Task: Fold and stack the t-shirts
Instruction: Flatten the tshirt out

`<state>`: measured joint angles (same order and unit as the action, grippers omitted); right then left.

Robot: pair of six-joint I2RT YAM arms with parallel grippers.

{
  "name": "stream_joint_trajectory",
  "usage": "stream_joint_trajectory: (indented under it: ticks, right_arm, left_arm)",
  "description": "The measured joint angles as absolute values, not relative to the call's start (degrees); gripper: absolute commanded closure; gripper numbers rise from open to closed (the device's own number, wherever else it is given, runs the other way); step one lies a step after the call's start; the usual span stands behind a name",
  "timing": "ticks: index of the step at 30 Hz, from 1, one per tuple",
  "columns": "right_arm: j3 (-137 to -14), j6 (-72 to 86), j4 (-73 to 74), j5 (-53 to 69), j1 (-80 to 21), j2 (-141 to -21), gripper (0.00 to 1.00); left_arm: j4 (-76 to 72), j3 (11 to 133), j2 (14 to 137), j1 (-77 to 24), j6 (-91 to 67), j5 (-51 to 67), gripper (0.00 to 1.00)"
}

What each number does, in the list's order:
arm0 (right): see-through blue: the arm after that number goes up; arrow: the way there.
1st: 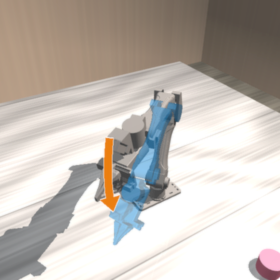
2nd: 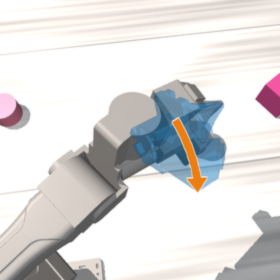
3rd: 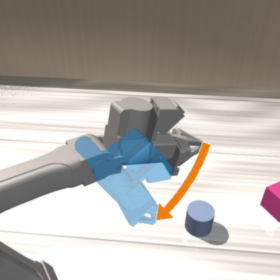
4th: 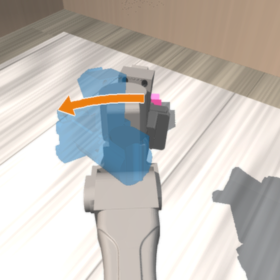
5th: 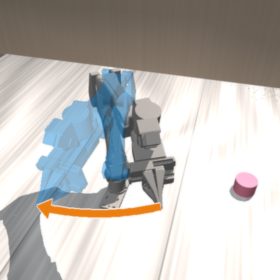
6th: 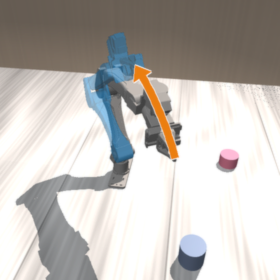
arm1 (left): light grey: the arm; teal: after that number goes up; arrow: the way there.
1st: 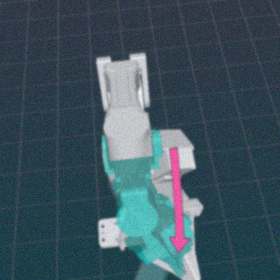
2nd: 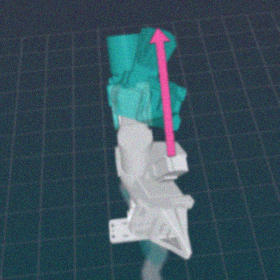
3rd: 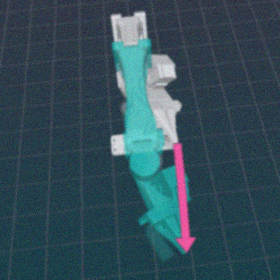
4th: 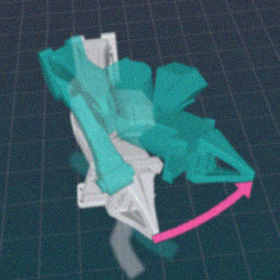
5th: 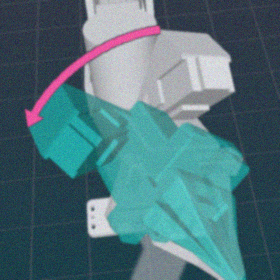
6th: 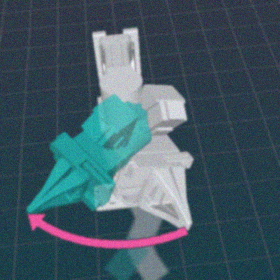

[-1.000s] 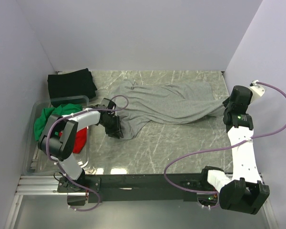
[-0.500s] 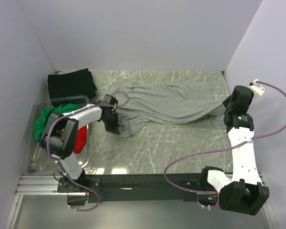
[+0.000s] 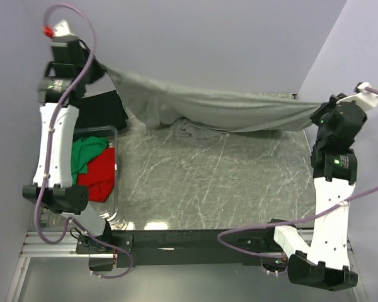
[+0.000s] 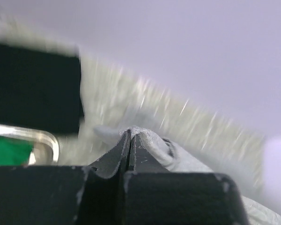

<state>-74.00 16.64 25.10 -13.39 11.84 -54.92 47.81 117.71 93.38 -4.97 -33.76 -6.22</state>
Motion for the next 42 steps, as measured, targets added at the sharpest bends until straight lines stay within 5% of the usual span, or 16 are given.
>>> stream_joint_trajectory:
  ticks: [15, 21, 32, 42]
  right_arm:
    - [-100.44, 10.37, 22.61, -13.28, 11.9, -47.9, 1.0]
    - [-101.69, 11.53, 19.88, -10.55, 12.03, -52.29, 1.0]
    - [-104.12, 14.68, 21.98, -7.01, 12.05, -83.11, 1.0]
    - [-111.11, 15.88, 24.21, -6.66, 12.05, -83.15, 1.0]
  left_arm:
    - [26.24, 127.7, 73.76, -2.22, -32.03, -11.0, 1.0]
    - [12.88, 133.78, 80.66, -2.17, -35.16, -4.4, 1.0]
    - [5.43, 136.7, 112.99, -2.2, -42.26, 8.01, 1.0]
    - [2.33, 134.5, 107.31, -2.2, -39.83, 9.41, 1.0]
